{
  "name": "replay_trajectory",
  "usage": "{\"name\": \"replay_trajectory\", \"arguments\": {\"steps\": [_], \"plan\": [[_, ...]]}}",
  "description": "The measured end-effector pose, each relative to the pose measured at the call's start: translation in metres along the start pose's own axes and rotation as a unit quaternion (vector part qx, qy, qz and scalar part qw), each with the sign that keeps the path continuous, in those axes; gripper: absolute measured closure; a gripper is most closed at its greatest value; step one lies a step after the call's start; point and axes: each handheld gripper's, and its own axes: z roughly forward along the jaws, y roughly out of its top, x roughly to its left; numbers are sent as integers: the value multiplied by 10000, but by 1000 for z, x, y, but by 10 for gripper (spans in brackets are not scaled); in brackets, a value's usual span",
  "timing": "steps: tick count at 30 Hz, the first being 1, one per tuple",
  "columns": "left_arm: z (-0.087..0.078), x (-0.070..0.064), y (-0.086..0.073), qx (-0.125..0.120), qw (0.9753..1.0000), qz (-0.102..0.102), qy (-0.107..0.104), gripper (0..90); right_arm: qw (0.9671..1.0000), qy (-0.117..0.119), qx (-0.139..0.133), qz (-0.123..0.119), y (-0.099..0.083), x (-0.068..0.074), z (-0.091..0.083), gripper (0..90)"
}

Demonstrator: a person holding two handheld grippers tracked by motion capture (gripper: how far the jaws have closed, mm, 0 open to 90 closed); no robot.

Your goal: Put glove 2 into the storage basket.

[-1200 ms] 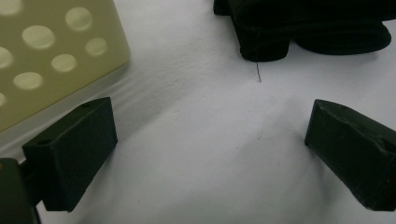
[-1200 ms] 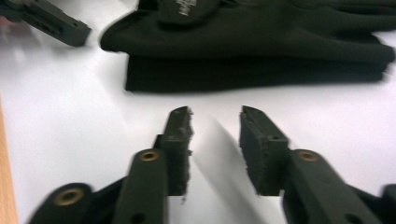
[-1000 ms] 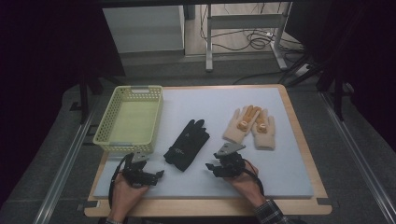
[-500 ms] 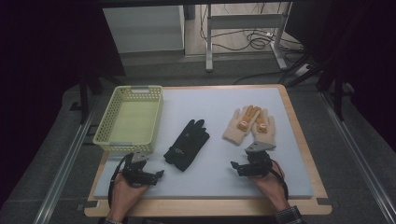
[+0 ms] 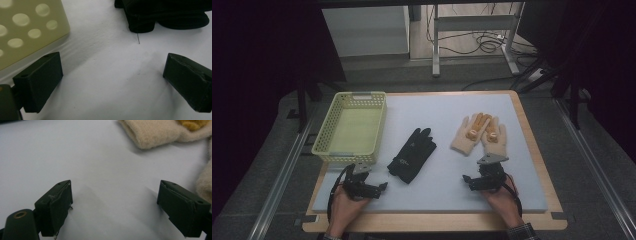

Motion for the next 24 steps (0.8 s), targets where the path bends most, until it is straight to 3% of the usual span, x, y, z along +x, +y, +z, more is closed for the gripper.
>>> {"name": "replay_trajectory", "arguments": {"steps": [8, 17, 24], "plan": [[-5, -5, 5, -4, 9998, -195, 52, 29, 10000, -12, -15, -12, 0, 0, 0, 126], [-14, -27, 25, -31, 9998, -67, -196, 14, 10000, -14, -17, -19, 0, 0, 0, 126], [-12, -44, 57, 31, 9994, 183, -288, 5, 10000, -12, -17, -17, 0, 0, 0, 127]]}}
